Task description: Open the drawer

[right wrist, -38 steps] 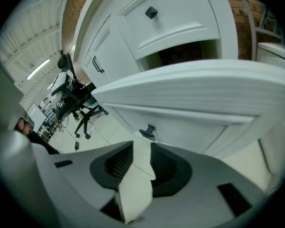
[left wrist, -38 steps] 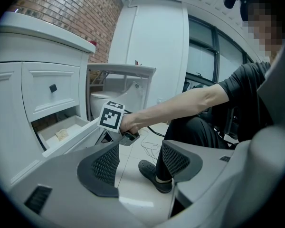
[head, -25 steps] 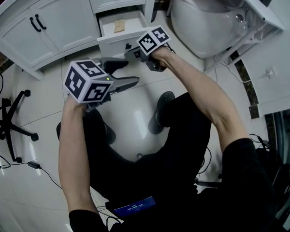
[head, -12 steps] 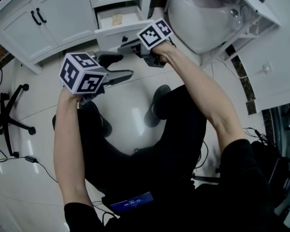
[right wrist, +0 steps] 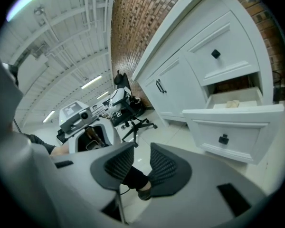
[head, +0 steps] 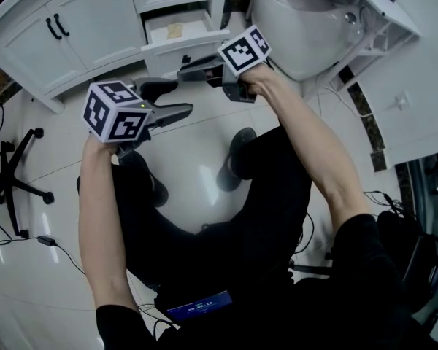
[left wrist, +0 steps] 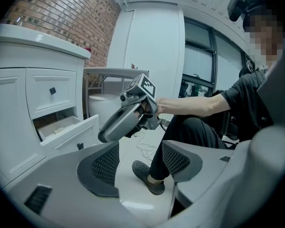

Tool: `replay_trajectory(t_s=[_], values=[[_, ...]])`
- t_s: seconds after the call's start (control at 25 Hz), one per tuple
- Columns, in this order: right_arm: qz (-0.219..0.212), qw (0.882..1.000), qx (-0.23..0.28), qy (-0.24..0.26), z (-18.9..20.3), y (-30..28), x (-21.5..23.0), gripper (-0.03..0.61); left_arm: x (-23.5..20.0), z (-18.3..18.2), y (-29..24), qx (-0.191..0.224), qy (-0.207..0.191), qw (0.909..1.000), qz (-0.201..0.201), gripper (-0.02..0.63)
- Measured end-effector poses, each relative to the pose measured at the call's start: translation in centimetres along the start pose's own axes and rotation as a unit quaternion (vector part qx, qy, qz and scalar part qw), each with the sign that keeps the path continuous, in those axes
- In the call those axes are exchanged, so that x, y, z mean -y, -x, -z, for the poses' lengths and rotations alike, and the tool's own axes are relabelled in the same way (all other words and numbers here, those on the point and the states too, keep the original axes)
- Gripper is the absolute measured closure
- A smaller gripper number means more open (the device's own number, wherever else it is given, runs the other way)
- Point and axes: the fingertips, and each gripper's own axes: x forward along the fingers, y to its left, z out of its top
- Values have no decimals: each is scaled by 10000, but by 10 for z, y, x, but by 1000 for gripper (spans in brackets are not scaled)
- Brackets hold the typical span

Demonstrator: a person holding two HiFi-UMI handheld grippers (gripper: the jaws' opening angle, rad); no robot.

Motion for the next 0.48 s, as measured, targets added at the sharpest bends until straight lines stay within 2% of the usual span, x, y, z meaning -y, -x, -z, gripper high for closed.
replay_trajectory(t_s=[0.48], values=[[-686, 9965, 179, 434, -5, 29, -66, 459, 9, -4, 9, 126, -148, 9998, 66, 327]])
